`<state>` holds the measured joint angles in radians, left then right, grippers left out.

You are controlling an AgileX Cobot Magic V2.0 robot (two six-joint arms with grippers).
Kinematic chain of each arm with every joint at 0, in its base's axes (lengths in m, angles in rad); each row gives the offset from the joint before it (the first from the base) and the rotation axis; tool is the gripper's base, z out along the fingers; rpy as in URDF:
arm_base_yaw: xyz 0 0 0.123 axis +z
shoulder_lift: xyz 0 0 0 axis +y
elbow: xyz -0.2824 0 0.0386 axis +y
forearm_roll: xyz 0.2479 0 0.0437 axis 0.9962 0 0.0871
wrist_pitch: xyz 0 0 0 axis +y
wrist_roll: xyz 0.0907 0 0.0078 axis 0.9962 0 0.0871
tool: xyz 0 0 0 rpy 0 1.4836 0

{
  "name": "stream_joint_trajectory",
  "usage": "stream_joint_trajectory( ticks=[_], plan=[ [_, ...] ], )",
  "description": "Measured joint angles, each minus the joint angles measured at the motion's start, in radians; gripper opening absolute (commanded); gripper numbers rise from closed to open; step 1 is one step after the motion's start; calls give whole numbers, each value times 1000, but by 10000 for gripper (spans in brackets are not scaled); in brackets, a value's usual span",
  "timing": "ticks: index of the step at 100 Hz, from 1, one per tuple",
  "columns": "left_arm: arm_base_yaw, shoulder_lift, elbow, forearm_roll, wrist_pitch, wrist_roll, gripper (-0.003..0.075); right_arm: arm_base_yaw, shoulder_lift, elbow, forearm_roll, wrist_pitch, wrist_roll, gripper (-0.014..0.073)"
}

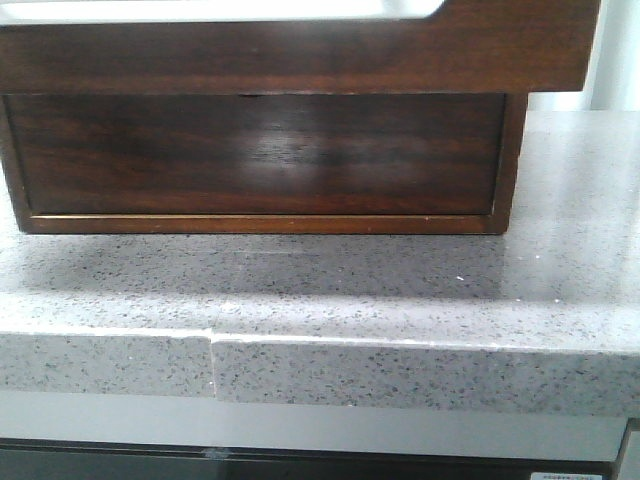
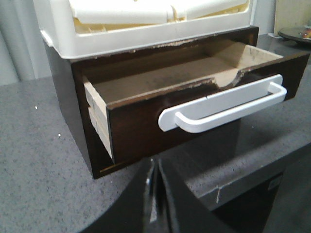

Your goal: Put scissors in drawer with both arms

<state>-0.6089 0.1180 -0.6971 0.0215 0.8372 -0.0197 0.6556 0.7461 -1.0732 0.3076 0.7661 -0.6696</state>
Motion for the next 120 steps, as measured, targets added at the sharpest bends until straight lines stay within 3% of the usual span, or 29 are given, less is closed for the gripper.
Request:
stream_joint_trajectory(
  ticks=[24, 45, 91, 120],
  plan=[
    [0, -7, 17, -21, 51, -4, -20, -12, -465, 359, -41, -152, 29, -45],
    [0, -7, 17, -21, 51, -6, -20, -12, -700, 459, -46, -176, 39, -45],
    [0, -7, 21, -21, 51, -6, -20, -12, -758, 471, -46, -180, 39, -45],
    [18, -23, 138, -49, 39, -2, -20, -12, -758, 471, -46, -182, 39, -45]
  ],
)
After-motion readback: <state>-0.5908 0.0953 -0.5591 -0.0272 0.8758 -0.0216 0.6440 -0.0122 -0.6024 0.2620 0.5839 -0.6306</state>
